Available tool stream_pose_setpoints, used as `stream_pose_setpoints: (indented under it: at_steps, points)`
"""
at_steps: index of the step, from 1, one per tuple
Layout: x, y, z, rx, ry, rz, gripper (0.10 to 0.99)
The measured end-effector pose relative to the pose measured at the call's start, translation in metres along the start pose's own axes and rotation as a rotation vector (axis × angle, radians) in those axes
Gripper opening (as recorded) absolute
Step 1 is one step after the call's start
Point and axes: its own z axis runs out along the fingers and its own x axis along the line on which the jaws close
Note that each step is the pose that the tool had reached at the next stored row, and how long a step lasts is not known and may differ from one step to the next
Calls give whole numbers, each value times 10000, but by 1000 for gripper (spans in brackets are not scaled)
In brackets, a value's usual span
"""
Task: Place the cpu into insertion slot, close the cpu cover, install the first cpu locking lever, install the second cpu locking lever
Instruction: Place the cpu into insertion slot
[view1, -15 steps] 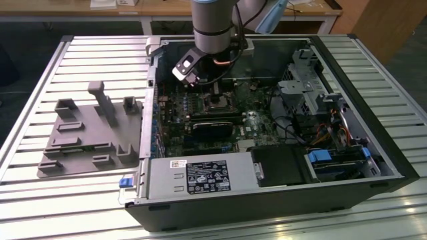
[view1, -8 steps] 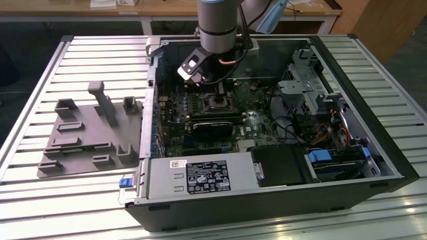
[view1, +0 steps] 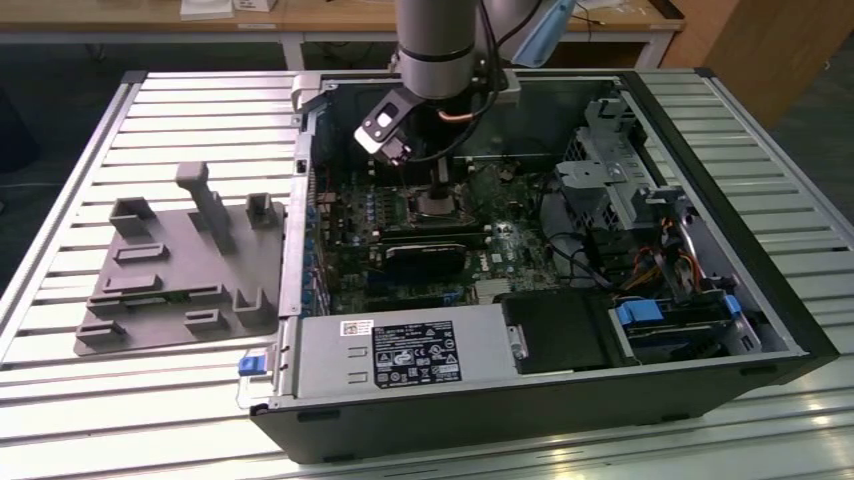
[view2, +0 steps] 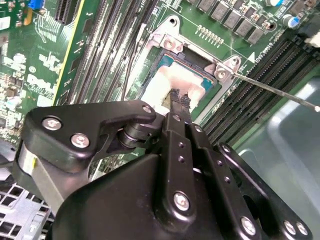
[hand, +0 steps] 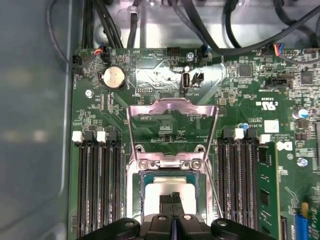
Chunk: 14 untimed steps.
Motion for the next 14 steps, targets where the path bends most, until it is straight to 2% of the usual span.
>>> stream_pose_setpoints:
  at_steps: [11, 14]
  points:
    - [8, 19, -226, -22, -58, 2, 102]
    - [9, 20, -244, -25, -65, 3, 102]
